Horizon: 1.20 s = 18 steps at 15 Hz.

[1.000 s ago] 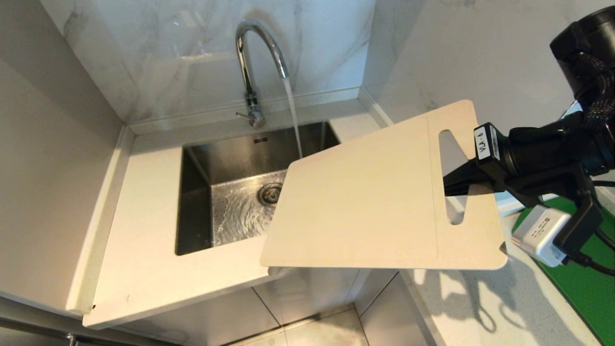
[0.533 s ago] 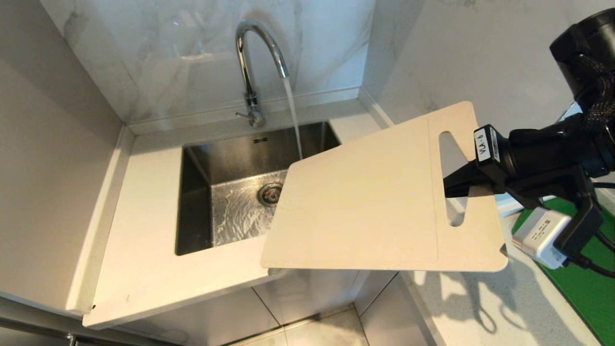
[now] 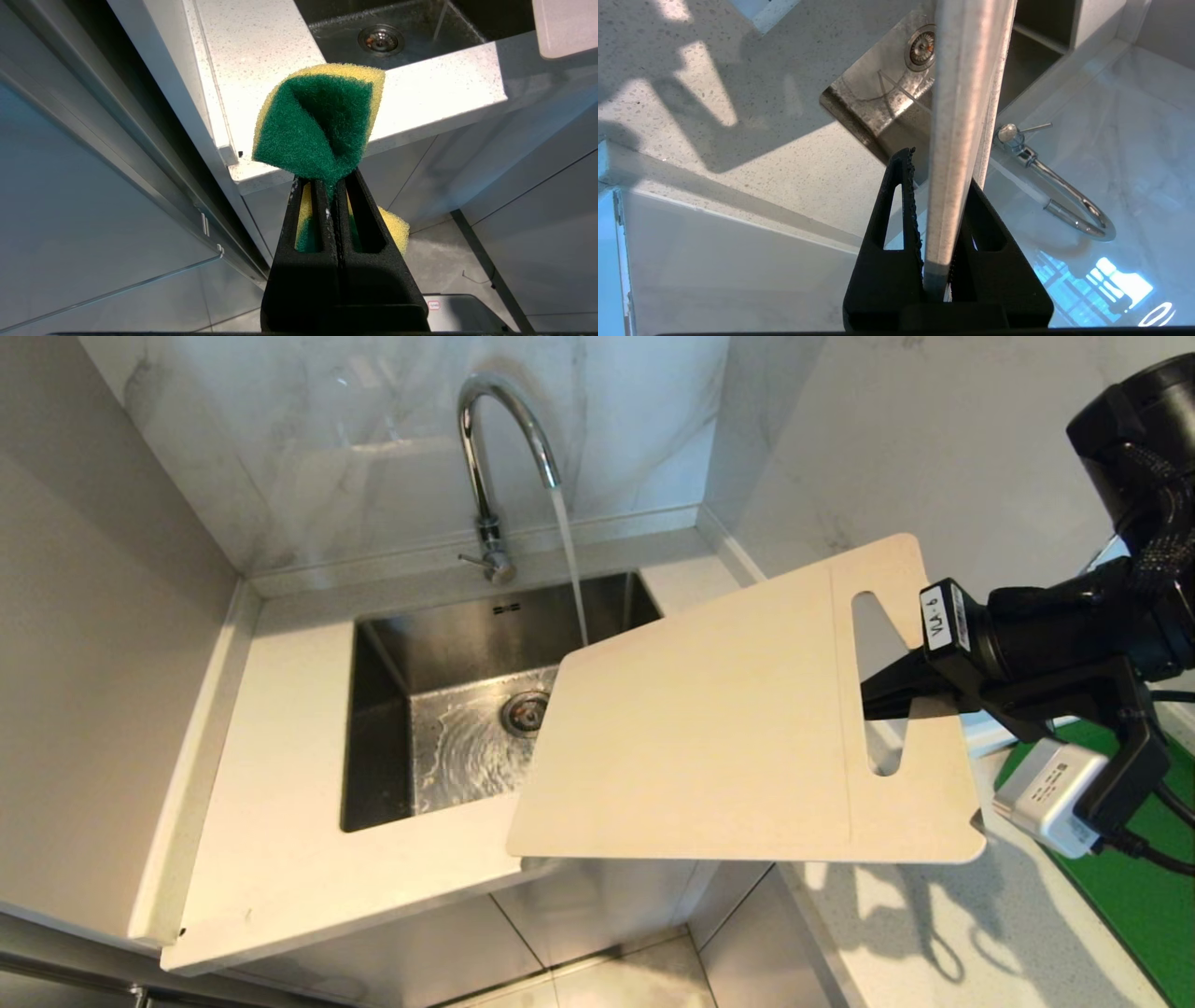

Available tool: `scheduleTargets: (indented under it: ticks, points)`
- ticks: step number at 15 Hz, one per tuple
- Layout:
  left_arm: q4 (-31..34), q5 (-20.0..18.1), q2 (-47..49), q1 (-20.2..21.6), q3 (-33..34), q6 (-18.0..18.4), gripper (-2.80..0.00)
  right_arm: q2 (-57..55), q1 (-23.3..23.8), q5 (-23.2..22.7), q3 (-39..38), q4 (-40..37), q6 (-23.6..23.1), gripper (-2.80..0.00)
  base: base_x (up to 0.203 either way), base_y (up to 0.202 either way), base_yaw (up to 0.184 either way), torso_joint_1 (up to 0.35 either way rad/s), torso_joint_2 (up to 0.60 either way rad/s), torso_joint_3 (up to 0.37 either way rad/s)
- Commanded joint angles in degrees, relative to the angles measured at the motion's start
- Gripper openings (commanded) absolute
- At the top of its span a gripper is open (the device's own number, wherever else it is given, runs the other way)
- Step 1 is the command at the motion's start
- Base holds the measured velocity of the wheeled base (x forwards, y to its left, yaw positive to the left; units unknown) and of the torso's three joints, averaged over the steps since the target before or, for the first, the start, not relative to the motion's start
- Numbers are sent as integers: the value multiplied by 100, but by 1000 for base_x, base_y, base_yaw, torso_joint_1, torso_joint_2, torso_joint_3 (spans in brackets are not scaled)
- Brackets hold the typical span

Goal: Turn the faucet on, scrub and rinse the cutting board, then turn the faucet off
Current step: Pick up the cutting board, then scrub the cutting board underwater

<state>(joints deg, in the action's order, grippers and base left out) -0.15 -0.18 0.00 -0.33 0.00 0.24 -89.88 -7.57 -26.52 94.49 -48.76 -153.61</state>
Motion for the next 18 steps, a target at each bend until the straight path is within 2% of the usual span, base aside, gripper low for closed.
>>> scheduleTargets:
  ticks: [1,18]
  points:
    - [-2,0,-18,-2,9,2,-280,-12,1,-20,8,-28,-90,-280,0,0,0,0,0,0]
    - [-2,0,-18,-2,9,2,-280,15,1,-38,-18,-28,-83,-280,0,0,0,0,0,0]
